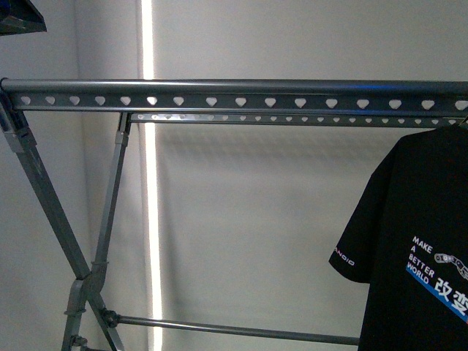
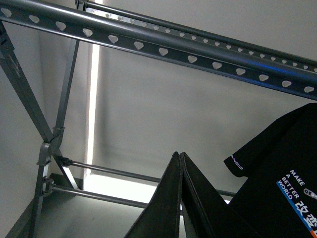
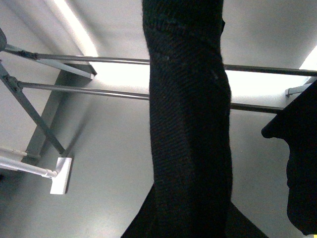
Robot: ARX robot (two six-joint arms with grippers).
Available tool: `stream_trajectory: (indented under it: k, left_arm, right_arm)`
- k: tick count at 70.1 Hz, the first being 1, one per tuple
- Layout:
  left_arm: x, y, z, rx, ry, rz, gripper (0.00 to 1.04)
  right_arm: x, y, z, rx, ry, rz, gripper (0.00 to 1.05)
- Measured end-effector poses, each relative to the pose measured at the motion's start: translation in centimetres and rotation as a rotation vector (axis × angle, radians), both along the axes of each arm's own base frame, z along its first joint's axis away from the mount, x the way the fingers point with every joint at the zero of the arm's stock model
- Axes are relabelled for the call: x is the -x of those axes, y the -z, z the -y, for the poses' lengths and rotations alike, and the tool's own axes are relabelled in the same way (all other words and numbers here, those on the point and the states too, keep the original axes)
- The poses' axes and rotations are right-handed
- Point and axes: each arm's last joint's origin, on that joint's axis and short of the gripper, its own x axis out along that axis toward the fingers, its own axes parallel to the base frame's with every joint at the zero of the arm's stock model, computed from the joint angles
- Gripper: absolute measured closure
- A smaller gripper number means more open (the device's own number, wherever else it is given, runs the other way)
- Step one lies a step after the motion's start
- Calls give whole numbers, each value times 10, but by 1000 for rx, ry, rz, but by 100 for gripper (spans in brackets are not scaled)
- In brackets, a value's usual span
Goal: Hang clothes on hanger
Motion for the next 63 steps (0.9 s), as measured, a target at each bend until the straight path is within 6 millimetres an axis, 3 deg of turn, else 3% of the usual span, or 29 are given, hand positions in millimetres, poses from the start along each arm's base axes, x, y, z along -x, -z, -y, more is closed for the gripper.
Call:
stream_trajectory:
  k: [5, 24, 31, 47, 63]
  left_arm:
    - [0, 0, 0, 3, 0, 0, 99]
    - [0, 1, 0, -1, -3, -3, 41]
    - [12, 26, -14, -140, -17, -64, 62]
    - [38, 87, -42, -185, -32, -79, 102]
    - [58, 128, -58, -198, -32, -87, 101]
  right_arm:
    - [-4, 4, -4, 0, 2, -10, 96]
    - [-10, -2, -2, 13, 24, -4, 96]
    - [-15, -6, 1, 12, 35, 3, 96]
    - [-28, -3, 6, 12, 67, -12, 96]
    - [-42, 9, 3, 0, 83, -43, 96]
